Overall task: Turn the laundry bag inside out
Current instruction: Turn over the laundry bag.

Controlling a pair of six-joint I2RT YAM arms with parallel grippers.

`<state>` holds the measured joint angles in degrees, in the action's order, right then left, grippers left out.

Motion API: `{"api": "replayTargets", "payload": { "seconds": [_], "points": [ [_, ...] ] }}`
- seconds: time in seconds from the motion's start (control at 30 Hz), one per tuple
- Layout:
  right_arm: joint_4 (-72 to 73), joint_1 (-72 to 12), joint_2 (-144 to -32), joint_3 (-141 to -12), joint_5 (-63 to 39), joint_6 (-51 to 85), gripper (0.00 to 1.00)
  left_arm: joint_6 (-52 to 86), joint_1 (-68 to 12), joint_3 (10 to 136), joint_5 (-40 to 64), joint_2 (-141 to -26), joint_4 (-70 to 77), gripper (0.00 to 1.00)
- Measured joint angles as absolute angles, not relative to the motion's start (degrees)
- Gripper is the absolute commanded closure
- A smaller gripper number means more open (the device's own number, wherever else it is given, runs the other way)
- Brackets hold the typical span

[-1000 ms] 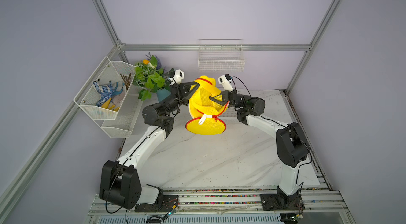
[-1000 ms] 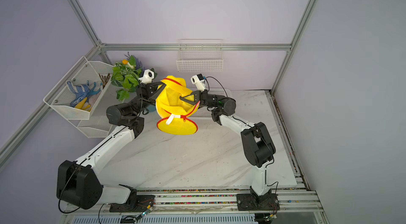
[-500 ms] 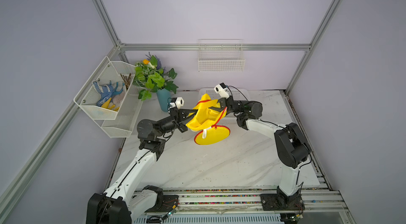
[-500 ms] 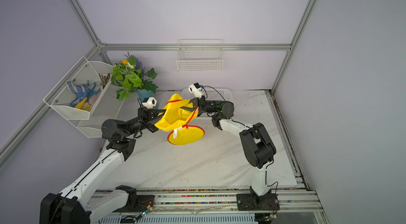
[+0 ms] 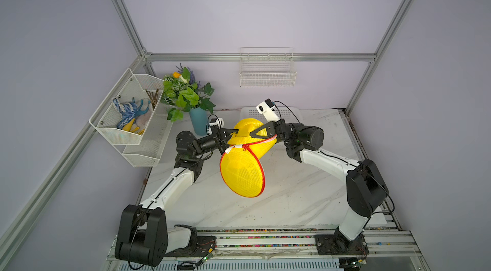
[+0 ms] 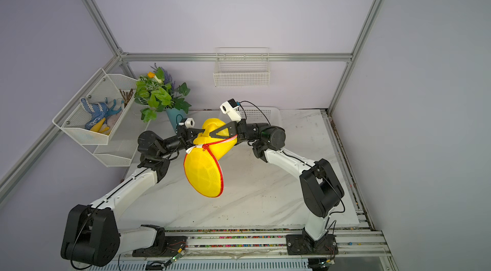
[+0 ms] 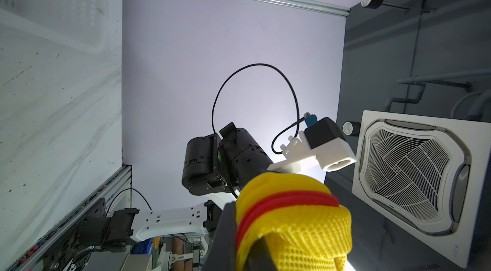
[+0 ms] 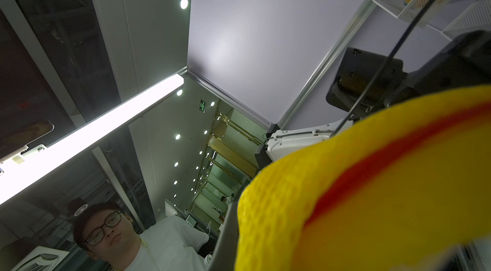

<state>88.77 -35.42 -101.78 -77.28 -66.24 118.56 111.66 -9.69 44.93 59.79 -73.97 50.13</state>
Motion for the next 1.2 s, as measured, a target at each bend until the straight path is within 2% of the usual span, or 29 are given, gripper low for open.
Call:
{"api": "replayTargets", "payload": {
  "seconds": [0.23,0.3,0.33,0.4,0.43,0.47,0.57,0.63,0.83,0.97,1.07,1.2],
  "points": [
    [89.14,-35.70,-109.84,-89.38,-63.57,118.54,1.00,113.10,-10.96,44.93,57.23,-73.97,52.60,1.00],
    [89.86,-35.35,-110.76,-89.89,-61.89,118.54,1.00,114.17,-11.18,44.93,55.96,-73.97,53.32,0.96],
    [90.41,-34.89,-111.02,-89.82,-61.08,118.54,1.00,114.78,-11.18,44.93,55.22,-73.97,53.74,0.92],
    [90.65,-34.15,-111.02,-89.27,-59.79,118.54,1.00,115.61,-11.18,44.93,53.89,-73.69,54.22,0.78],
    [90.67,-33.65,-110.98,-89.03,-59.05,118.54,1.00,115.92,-11.18,44.93,53.28,-73.36,54.26,0.64],
    [90.74,-33.12,-110.87,-88.79,-58.41,118.56,1.00,116.40,-11.16,44.93,52.56,-73.01,54.17,0.55],
    [90.76,-31.75,-109.58,-86.78,-57.98,118.56,1.00,117.58,-10.50,44.93,50.33,-71.90,53.98,0.40],
    [90.78,-30.89,-108.18,-84.25,-58.92,118.54,1.00,118.19,-9.72,44.93,49.19,-71.09,54.33,0.34],
    [90.72,-30.81,-106.21,-76.38,-63.64,118.54,1.00,119.83,-8.69,44.93,47.75,-70.67,59.18,0.25],
    [90.70,-30.61,-106.28,-73.34,-65.91,118.54,1.00,120.18,-8.97,44.93,48.23,-71.66,62.70,0.02],
    [90.70,-29.87,-106.28,-72.64,-66.61,118.56,1.00,120.64,-9.13,44.95,48.84,-72.38,64.51,0.01],
    [90.70,-28.27,-106.28,-72.20,-66.50,118.56,1.00,120.86,-9.13,44.95,49.15,-72.71,65.84,0.12]
  ]
}}
